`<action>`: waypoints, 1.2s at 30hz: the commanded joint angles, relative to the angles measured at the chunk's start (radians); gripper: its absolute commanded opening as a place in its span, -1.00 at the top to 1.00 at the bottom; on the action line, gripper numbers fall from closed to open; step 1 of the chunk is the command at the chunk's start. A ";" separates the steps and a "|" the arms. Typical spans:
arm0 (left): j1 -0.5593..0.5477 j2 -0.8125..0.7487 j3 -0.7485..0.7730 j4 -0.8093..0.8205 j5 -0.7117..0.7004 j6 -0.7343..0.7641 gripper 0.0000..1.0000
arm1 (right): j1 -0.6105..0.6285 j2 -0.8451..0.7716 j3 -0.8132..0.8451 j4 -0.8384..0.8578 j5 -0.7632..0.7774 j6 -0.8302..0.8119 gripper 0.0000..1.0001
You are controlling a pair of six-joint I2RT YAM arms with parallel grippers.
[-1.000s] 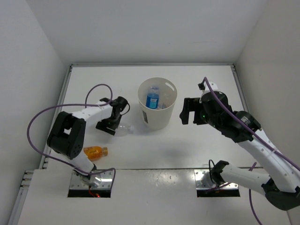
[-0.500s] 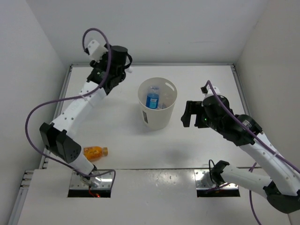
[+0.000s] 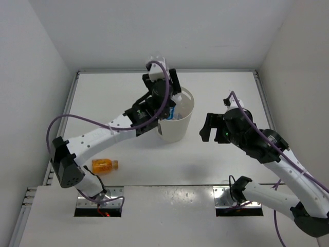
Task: Put the plastic bottles in the bin
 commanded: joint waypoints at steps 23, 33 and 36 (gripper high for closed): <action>0.049 0.028 0.012 0.118 -0.314 0.152 -1.00 | 0.000 -0.019 -0.055 0.025 0.003 0.052 -1.00; 0.733 -0.238 -0.299 -0.816 0.207 -1.137 -1.00 | 0.000 0.021 -0.084 0.106 -0.038 0.042 -1.00; 0.797 -0.248 -0.419 -1.000 0.341 -1.362 -1.00 | 0.000 0.032 -0.084 0.106 -0.038 0.033 -1.00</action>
